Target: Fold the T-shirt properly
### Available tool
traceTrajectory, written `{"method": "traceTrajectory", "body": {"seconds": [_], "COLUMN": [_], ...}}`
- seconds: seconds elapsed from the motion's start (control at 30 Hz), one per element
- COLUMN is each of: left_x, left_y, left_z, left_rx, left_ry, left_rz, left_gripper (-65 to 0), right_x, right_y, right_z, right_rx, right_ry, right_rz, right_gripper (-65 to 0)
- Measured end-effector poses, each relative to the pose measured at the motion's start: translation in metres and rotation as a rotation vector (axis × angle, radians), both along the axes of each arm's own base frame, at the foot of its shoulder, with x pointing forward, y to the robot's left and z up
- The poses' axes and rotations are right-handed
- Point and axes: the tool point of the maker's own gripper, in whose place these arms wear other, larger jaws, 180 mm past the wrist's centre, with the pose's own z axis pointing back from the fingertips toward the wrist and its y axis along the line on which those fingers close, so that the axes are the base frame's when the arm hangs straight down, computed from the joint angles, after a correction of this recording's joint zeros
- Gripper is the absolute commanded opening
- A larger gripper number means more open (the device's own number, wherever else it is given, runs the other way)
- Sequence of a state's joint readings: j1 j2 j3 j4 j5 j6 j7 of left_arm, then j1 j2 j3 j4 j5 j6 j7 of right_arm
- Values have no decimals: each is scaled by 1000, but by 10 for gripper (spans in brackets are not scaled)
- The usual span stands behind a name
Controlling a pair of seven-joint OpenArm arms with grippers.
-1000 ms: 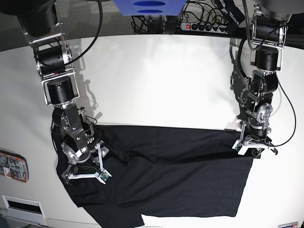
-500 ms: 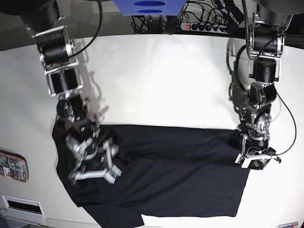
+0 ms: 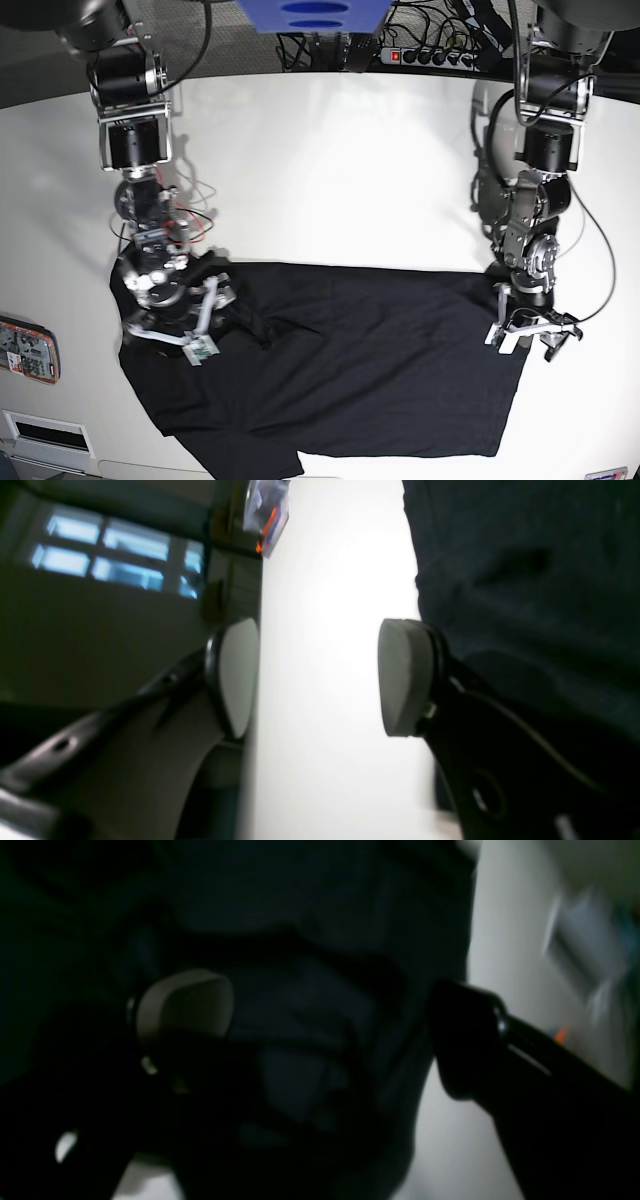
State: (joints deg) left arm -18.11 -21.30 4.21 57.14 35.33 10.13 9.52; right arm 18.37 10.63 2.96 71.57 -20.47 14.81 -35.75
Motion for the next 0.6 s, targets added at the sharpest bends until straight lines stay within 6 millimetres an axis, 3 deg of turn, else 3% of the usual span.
{"method": "traceTrajectory", "body": {"seconds": [0.13, 0.23, 0.47, 0.6], "left_x": [-2, -4, -9, -16], "left_y": [-16, -15, -26, -26], "left_z": [-14, -21, -37, -48], "left_rx": [-309, -478, -812, -877], "left_ry": [-42, -62, -69, -13], "left_rz": [96, 163, 271, 329], "left_gripper": [-337, -337, -337, -337], "right_x": [14, 12, 11, 11], "right_y": [-21, -19, 0, 20], "right_z": [26, 25, 19, 17], "right_rx": [164, 214, 268, 322], "right_ry": [-85, -80, -69, -64], "right_rz": [-100, -112, -111, -96], "right_gripper": [-33, -33, -33, -33]}}
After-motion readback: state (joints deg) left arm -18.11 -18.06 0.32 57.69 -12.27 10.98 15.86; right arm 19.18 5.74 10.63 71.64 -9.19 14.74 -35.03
